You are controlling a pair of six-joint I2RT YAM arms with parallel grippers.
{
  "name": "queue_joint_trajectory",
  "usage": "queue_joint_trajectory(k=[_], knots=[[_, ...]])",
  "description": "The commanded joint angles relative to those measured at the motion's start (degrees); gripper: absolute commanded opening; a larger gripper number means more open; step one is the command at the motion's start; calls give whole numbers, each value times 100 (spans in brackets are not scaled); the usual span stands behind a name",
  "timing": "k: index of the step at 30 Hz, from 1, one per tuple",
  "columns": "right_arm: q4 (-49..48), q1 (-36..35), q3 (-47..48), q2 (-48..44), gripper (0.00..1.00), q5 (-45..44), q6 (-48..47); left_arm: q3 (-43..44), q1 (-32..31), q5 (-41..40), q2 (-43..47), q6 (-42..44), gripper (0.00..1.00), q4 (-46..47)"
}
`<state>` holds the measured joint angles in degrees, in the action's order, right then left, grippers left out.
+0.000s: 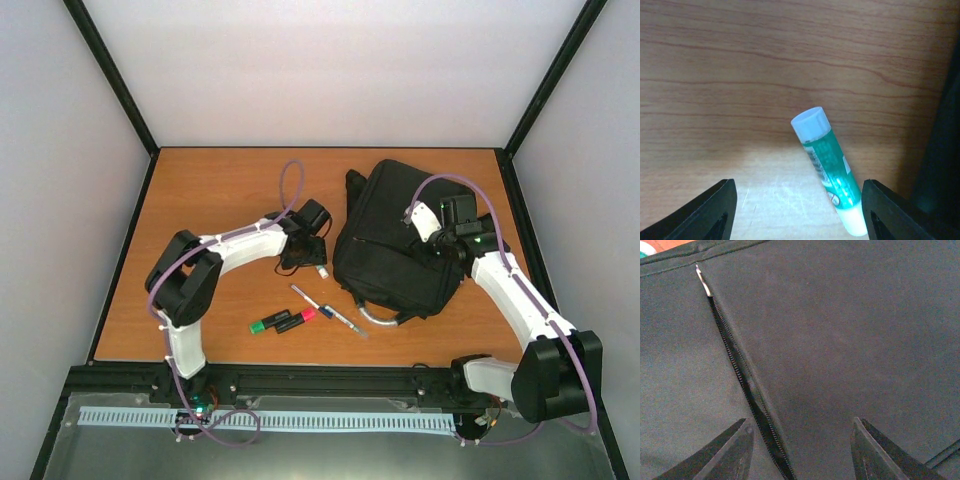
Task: Pack the student bag
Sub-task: Pick up the stationery from the center of the board.
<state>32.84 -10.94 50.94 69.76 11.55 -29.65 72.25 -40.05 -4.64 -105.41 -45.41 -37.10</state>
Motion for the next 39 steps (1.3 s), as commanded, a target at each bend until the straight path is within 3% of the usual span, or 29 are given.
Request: queue_joint_trajectory(k=[1,7,14,26,39], knots=[[-132,-48,-23,-28,56,-3,32,456,-38,-87,-356,-163,71,-190],[-124,-47,-23,-17,56,-9,34,678,-54,121,-709,-13,58,-302],[-107,-49,-16,-15,56,3,35,897,-86,228,-1021,336,53,-732],[-66,-44,-1,-6,55,47,45,236,-90,-79,-345,863,52,-1336],[-32,-48,2,-6,55,76,54,256,-85,114,-394,1152,44,-1484]])
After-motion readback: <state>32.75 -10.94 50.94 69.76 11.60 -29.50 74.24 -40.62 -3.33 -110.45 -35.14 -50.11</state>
